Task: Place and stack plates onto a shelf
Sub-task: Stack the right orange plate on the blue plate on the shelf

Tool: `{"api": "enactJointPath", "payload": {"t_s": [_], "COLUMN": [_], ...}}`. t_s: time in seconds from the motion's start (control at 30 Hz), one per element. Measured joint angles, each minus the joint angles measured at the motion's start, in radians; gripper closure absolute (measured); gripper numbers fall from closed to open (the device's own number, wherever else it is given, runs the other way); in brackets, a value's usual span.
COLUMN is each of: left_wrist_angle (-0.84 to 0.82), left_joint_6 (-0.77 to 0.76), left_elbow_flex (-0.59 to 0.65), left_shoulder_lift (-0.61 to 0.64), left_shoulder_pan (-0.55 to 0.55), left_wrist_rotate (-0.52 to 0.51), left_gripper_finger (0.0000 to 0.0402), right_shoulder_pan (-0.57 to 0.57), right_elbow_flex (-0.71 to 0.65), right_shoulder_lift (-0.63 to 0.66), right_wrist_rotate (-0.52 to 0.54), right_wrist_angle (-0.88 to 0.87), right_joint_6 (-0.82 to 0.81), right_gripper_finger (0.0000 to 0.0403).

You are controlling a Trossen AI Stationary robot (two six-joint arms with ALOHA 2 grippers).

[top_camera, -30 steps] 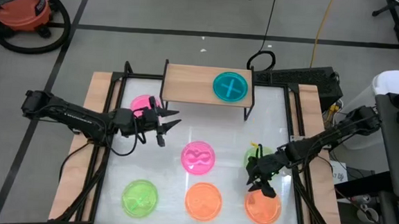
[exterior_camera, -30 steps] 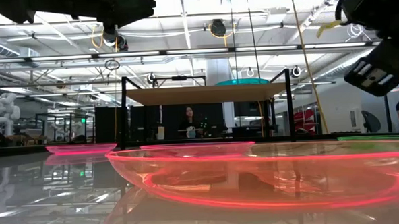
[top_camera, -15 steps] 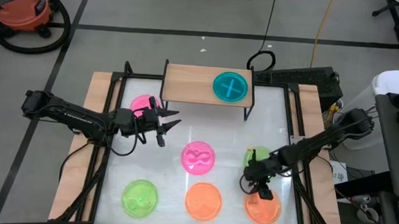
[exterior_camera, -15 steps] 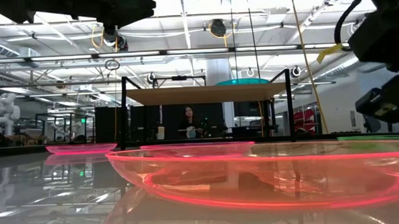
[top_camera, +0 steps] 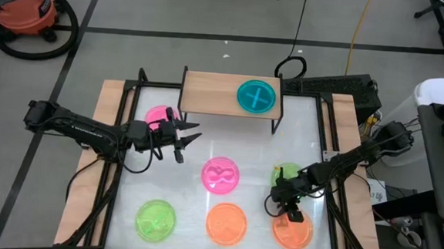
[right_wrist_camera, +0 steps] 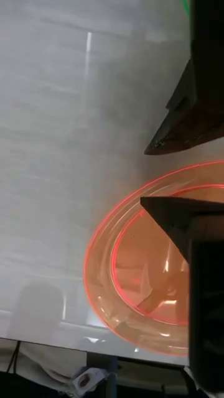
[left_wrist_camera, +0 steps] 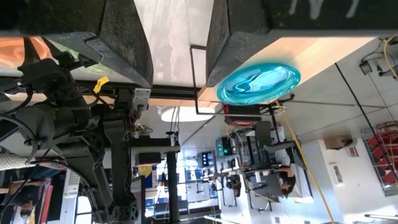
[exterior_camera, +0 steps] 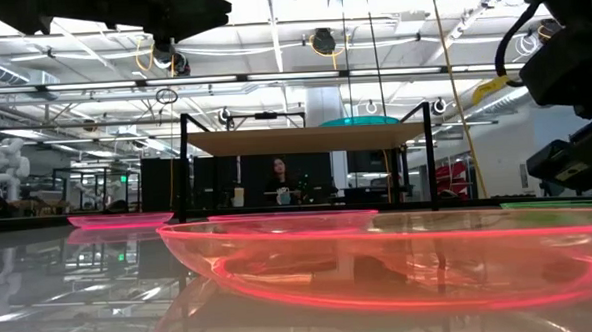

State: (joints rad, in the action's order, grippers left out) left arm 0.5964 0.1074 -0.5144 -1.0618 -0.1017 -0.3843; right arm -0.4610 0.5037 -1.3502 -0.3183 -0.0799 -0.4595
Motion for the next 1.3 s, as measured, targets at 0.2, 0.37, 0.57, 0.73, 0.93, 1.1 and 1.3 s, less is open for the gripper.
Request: {"api": "enactJointPath", "payload": {"t_s": [0.2, 0.37, 0.57, 0.73, 0.93, 1.1, 1.3], "left_wrist_angle": [-0.001, -0.001, -0.002, -0.002, -0.002, -0.002, -0.002], "left_joint_6": [0.001, 0.001, 0.001, 0.000, -0.001, -0.001, -0.001], "left_elbow_flex": [0.000, 0.000, 0.000, 0.000, 0.000, 0.000, 0.000], "left_shoulder_lift": [0.000, 0.000, 0.000, 0.000, 0.000, 0.000, 0.000], "left_shoulder_pan": [0.000, 0.000, 0.000, 0.000, 0.000, 0.000, 0.000], "left_wrist_rotate": [0.000, 0.000, 0.000, 0.000, 0.000, 0.000, 0.000], "left_gripper_finger": [0.0248, 0.0248, 0.0248, 0.0248, 0.0248, 0.0248, 0.0248], "right_shoulder_pan": [0.000, 0.001, 0.002, 0.007, 0.008, 0.008, 0.008], "right_elbow_flex": [0.000, 0.000, 0.000, 0.000, 0.000, 0.000, 0.000], "right_shoulder_lift": [0.007, 0.051, 0.138, 0.214, 0.232, 0.181, 0.099], "right_wrist_rotate": [0.000, 0.001, 0.005, 0.046, 0.081, 0.082, 0.083], "right_wrist_angle": [-0.002, -0.001, 0.000, 0.000, 0.001, 0.008, 0.108], "right_joint_6": [0.001, 0.004, 0.005, -0.002, -0.025, -0.037, -0.082], "right_gripper_finger": [0.0361, 0.0399, 0.0400, 0.0402, 0.0392, 0.0347, 0.0297]}}
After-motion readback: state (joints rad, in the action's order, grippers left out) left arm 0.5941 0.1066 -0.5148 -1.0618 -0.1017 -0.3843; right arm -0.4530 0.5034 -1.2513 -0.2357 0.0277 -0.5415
